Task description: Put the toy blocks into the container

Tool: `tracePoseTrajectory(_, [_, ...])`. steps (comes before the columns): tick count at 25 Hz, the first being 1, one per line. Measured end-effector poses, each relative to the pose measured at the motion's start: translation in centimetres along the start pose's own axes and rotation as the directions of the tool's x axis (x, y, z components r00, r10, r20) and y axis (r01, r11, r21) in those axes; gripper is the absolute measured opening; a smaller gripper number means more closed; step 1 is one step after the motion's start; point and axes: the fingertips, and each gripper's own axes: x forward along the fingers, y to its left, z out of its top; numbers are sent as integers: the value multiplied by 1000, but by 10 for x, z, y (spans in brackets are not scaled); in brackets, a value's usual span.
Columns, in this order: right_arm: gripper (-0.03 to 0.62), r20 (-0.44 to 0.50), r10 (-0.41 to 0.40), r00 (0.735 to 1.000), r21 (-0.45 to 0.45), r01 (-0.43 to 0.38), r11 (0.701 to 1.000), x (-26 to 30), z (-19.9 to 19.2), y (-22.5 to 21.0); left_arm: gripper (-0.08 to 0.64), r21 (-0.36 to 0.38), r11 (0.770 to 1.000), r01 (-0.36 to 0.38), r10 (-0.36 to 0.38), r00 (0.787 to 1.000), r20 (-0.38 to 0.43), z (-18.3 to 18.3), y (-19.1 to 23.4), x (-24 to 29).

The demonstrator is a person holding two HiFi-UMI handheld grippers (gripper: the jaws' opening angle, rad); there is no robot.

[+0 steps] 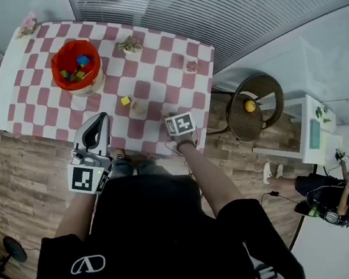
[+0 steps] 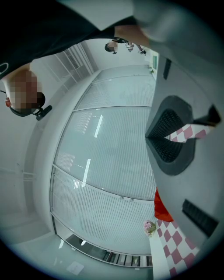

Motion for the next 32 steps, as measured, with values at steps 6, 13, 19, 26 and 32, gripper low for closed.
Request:
tracePoseTrajectory(6, [130, 255, 52, 966, -71, -35, 997, -56, 57, 20, 6, 7, 1000, -3, 3, 1000, -3, 2, 1, -1])
tracePoseTrajectory(13, [130, 582, 169, 796, -177, -78, 981, -159, 129, 53, 6, 15, 1000, -14, 14, 1000, 24, 15, 8, 1])
tracePoseTrajectory(19, [130, 782, 247, 572, -264, -56, 963, -250, 159, 81, 6, 42, 999, -10, 10, 1000, -14, 10, 13, 1])
tracePoseTrajectory(26, [129, 887, 327, 326, -370, 77, 926, -326, 161, 115, 6, 52, 998, -18, 16, 1000, 27, 28, 17, 8])
tracePoseTrajectory(32, [129, 885, 341, 316, -382, 76, 921, -332, 163, 119, 6, 76, 997, -16, 14, 999, 30, 29, 16, 6])
